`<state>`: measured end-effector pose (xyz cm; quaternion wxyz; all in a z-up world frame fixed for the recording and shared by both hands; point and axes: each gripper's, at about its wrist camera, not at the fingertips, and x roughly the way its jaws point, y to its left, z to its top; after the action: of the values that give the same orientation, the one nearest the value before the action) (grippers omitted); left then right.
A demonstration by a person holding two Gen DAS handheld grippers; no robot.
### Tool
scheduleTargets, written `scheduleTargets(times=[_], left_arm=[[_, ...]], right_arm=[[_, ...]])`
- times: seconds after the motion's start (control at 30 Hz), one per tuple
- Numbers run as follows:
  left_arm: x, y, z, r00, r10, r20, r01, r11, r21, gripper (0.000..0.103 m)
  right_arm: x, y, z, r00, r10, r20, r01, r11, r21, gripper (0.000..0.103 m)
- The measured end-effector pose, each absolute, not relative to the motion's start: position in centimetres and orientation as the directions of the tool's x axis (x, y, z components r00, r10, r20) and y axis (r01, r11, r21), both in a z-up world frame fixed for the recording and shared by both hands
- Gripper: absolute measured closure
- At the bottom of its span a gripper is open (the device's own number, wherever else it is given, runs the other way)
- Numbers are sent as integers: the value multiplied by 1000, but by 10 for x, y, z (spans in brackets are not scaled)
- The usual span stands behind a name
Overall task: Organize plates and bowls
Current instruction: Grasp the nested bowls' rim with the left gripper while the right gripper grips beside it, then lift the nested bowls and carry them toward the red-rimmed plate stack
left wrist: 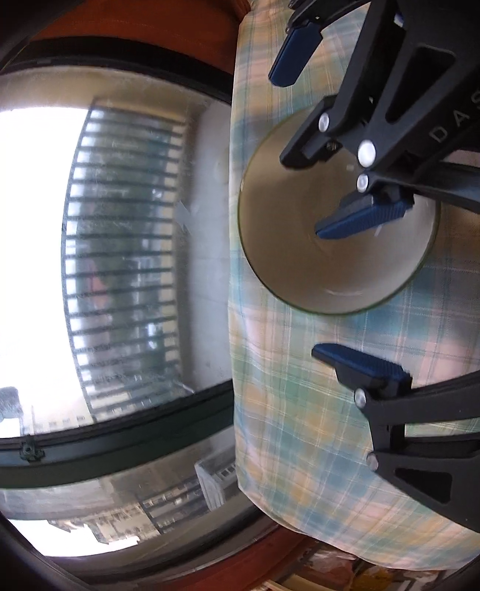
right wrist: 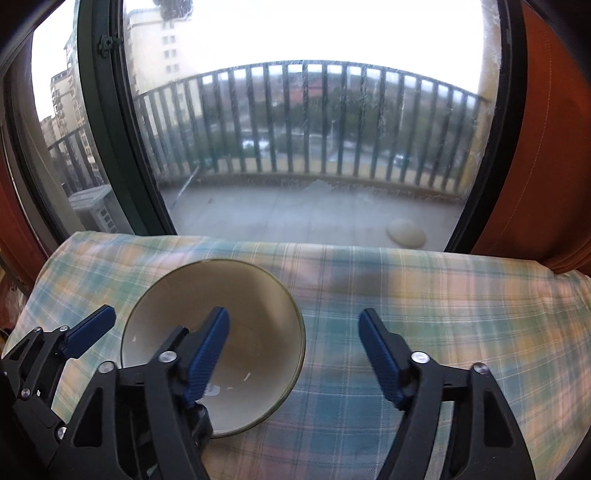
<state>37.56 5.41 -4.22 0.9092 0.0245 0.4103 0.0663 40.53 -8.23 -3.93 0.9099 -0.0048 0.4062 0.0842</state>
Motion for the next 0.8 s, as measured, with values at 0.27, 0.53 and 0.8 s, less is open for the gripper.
scheduleTargets(times=[0.27, 0.53, 0.8], left_arm=[[380, 54, -51, 614, 121, -780, -100, 992, 75, 70], [381, 53, -53, 588, 84, -805, -91, 995, 38, 78], [376, 50, -47, 592, 86, -802, -81, 996, 47, 77]], right_arm=[[410, -77, -51, 606, 179, -775, -174, 981, 90, 60], [412, -77, -51, 586, 179, -790, -184, 979, 86, 74], [406, -78, -45, 574, 178, -799, -196, 978, 76, 74]])
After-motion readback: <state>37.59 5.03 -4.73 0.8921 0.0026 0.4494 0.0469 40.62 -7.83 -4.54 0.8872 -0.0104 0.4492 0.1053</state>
